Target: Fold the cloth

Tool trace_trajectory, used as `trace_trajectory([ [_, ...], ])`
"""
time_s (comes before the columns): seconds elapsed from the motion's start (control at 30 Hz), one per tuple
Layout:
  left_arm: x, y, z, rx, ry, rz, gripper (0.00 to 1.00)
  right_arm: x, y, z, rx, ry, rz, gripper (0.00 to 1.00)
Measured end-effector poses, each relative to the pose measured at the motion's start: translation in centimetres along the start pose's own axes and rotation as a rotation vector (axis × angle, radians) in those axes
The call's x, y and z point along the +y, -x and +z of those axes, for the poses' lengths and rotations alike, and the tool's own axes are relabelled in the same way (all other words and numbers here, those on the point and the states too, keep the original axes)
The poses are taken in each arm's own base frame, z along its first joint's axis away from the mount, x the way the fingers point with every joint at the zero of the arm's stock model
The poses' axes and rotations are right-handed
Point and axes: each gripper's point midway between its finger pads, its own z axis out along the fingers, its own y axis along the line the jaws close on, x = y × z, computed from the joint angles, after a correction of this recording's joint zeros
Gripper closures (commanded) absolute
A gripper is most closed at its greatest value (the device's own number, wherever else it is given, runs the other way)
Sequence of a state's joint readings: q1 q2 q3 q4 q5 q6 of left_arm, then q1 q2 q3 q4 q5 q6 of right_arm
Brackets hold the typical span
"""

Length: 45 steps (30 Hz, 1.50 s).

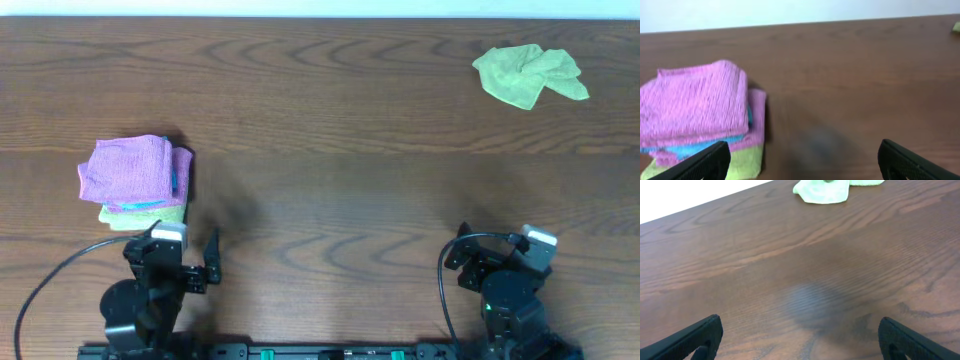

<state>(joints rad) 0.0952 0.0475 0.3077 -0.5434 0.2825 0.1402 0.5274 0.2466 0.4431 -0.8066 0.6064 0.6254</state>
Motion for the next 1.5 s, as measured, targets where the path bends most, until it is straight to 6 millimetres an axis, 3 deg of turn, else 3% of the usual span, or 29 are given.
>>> trace_trajectory([
  [0.53, 1.3, -5.7, -1.0, 0.219, 0.094, -0.036, 0.05, 0.0, 0.0, 0.0, 0.0, 0.0, 0.0, 0.01],
  [0.8, 1.2, -8.4, -0.2, 0.288, 0.091, -0.07, 0.05, 0.0, 0.0, 0.0, 0.0, 0.0, 0.0, 0.01],
  [1.2, -0.9, -9.4, 0.6, 0.306, -0.014, -0.024, 0.05, 0.0, 0.0, 0.0, 0.0, 0.0, 0.0, 0.01],
  [1.5, -0.9, -9.5, 0.6, 0.307, -0.012, -0.022, 0.05, 0.0, 0.0, 0.0, 0.0, 0.0, 0.0, 0.01],
])
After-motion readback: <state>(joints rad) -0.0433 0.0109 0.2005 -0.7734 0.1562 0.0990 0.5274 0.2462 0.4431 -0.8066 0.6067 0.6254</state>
